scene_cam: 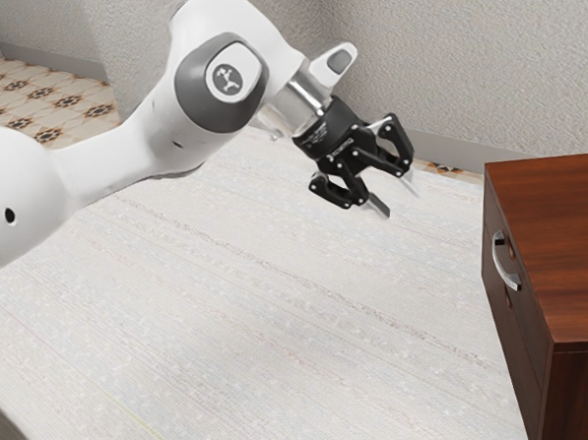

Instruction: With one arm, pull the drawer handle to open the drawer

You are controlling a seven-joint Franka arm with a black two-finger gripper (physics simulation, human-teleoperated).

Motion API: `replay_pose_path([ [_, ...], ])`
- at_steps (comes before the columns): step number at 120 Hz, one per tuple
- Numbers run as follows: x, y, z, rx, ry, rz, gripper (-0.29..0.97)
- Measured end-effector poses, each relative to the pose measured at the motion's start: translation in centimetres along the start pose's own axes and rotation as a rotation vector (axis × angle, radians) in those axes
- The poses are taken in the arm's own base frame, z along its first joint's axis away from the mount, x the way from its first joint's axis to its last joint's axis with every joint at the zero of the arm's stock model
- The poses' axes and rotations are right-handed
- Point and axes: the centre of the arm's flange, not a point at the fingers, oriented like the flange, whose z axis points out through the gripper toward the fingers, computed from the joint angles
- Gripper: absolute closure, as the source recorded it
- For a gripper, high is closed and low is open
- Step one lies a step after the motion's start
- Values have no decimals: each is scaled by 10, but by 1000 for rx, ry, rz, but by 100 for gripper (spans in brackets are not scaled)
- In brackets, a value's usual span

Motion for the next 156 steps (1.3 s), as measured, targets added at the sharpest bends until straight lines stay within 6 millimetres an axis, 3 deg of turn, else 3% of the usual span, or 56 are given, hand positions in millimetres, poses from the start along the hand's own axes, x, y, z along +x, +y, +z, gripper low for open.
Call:
replay_pose_path([
  [18, -3, 8, 14, -19, 13, -31, 44],
  [35, -3, 3, 25, -16, 9, -88, 45],
  [62, -22, 21, 44, -12, -21, -115, 50],
  [86, -16, 19, 70, 5, -14, -149, 53],
  [156, -23, 37, 96, -20, 28, -139, 58],
])
